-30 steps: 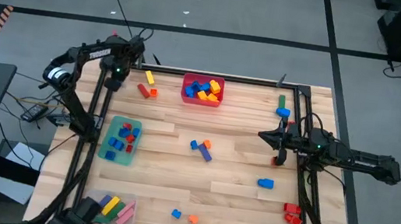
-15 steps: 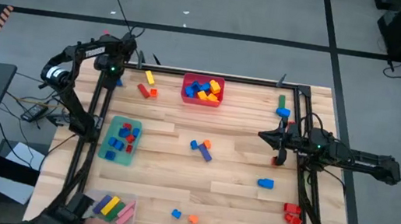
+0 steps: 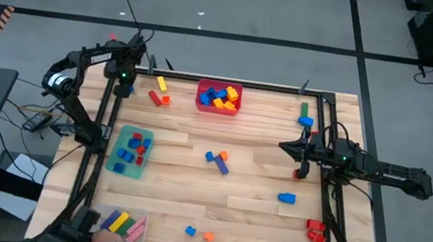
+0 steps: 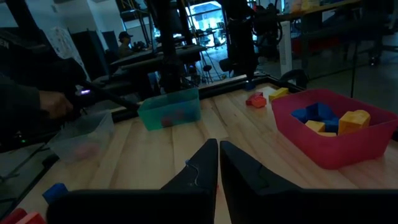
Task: Sort blocks by size
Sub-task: Put the blue 4 studded building block into the teal bin
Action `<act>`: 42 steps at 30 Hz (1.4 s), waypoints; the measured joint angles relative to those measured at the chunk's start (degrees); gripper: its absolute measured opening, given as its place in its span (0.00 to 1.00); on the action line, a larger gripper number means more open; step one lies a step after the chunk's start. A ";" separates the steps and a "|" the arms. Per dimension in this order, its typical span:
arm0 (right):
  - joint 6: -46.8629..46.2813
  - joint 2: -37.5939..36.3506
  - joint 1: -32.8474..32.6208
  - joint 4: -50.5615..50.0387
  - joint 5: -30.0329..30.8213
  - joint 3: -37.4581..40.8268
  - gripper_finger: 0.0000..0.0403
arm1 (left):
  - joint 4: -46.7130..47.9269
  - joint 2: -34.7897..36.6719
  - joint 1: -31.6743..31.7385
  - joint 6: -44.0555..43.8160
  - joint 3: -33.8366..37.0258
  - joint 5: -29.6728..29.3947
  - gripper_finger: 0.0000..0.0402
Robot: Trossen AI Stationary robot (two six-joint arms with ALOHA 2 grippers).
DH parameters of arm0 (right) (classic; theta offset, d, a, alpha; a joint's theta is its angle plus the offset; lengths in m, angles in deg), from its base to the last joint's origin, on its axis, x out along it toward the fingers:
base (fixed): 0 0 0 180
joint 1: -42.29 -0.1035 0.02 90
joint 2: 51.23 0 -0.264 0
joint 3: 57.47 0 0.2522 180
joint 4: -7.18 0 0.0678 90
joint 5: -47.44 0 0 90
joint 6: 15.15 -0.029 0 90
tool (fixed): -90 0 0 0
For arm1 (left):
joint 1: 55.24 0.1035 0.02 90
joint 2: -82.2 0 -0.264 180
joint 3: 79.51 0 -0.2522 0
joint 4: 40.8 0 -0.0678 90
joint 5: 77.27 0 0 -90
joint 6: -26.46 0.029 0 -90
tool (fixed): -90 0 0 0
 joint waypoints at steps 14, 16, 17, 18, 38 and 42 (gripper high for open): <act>-0.02 0.01 0.00 0.00 0.01 0.00 0.08 | 0.39 -0.15 -3.00 -0.03 0.02 8.95 0.00; 0.00 0.00 0.00 0.00 0.01 0.00 0.08 | 0.48 -0.17 -5.02 -0.27 0.04 9.08 0.00; -0.01 0.00 -0.01 -0.01 0.01 0.00 0.07 | 0.50 -0.17 -6.25 -0.72 0.04 9.16 0.00; 0.00 0.01 -0.01 0.00 0.01 0.00 0.07 | 0.50 -0.18 -7.42 -1.55 0.04 9.31 0.00; -0.01 0.01 0.00 -0.01 0.00 0.00 0.08 | -10.32 -0.55 -24.59 -12.95 -1.02 6.95 0.00; 0.00 -0.01 0.00 0.00 0.01 0.00 0.09 | -6.88 -0.79 -27.66 -8.76 -5.28 -0.46 0.03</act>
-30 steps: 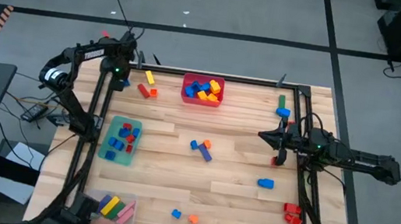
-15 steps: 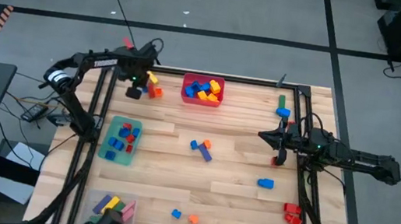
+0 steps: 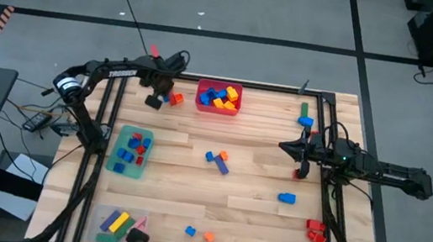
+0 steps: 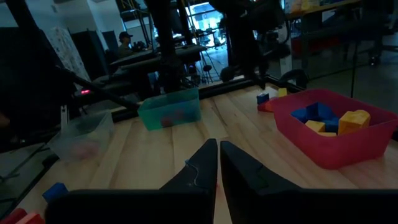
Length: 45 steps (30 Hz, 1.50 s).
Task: Sort blocks by size
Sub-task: Put the blue 4 studded building block into the teal bin
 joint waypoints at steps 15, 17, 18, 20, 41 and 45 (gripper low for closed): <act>-0.02 0.00 0.00 0.00 0.00 0.00 0.08 | 13.17 -1.31 -6.07 -1.96 -7.51 -4.66 0.05; -0.01 0.01 -0.02 0.00 -0.02 0.00 0.09 | 14.50 -1.35 -6.63 -1.97 -8.42 -4.38 0.04; -0.01 0.02 -0.01 0.00 -0.01 0.00 0.09 | 14.02 -1.35 -6.73 -1.82 -8.60 -4.27 0.03; -0.01 0.00 0.00 0.00 0.00 0.00 0.09 | 13.51 -1.35 -6.70 -0.81 -8.78 -3.80 0.03; -0.02 0.01 0.00 0.00 0.00 0.00 0.08 | 16.17 -2.97 -3.67 8.64 -8.67 -3.41 0.40; -0.01 0.00 -0.01 0.00 0.00 0.00 0.08 | 14.32 -5.81 -1.68 16.45 -8.67 -3.16 0.41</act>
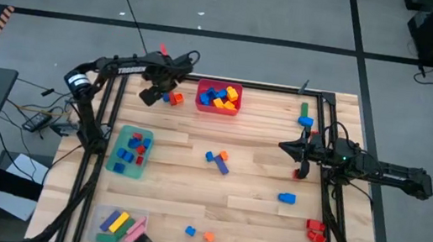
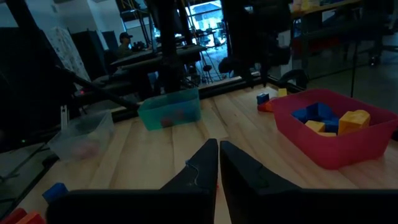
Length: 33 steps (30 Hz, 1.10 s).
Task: Sort blocks by size
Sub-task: Put the blue 4 studded building block into the teal bin
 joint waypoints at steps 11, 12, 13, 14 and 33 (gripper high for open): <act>0.01 0.00 -0.01 0.00 0.00 0.00 0.09 | -5.73 -4.63 1.56 8.65 0.03 1.19 0.41; -0.01 0.02 0.01 0.00 0.00 0.00 0.09 | -5.29 -4.65 1.61 8.64 0.09 1.21 0.41; 0.00 0.02 0.01 0.00 0.00 0.00 0.08 | -5.32 -4.57 1.74 8.64 0.09 1.23 0.41; 0.01 0.00 0.01 -0.02 -0.02 0.00 0.08 | -5.45 -4.50 1.87 8.64 0.05 1.42 0.41; -0.01 0.00 0.01 0.00 0.00 0.00 0.08 | -15.83 -4.48 1.54 8.39 5.77 5.62 0.30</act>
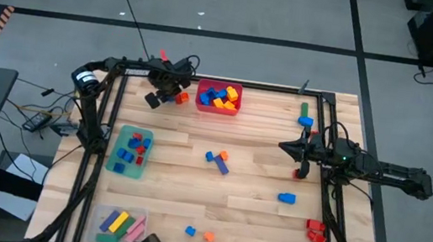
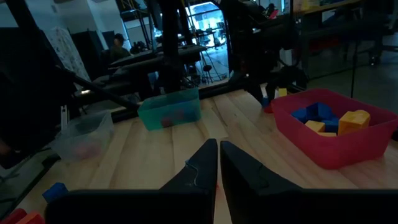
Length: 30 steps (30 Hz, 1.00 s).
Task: Sort blocks by size
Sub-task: Put the blue 4 studded building block into the teal bin
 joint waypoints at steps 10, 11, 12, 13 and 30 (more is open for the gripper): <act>0.02 0.02 -0.01 0.00 -0.01 0.00 0.07 | 0.23 0.13 -1.99 -2.99 -2.54 -0.33 0.23; 0.02 0.02 0.00 0.00 0.00 0.00 0.07 | 1.79 0.15 -2.22 -2.99 -3.68 -0.59 0.23; 0.00 0.02 -0.01 0.00 -0.02 0.00 0.08 | 4.05 0.22 -2.47 -3.01 -4.96 -0.86 0.23; 0.01 0.01 -0.02 0.00 -0.01 0.00 0.08 | 6.91 0.22 -2.75 -3.03 -6.53 -0.99 0.23; 0.00 0.01 0.00 0.02 -0.02 0.00 0.07 | 50.31 4.20 -21.74 -27.23 -24.47 -9.71 0.23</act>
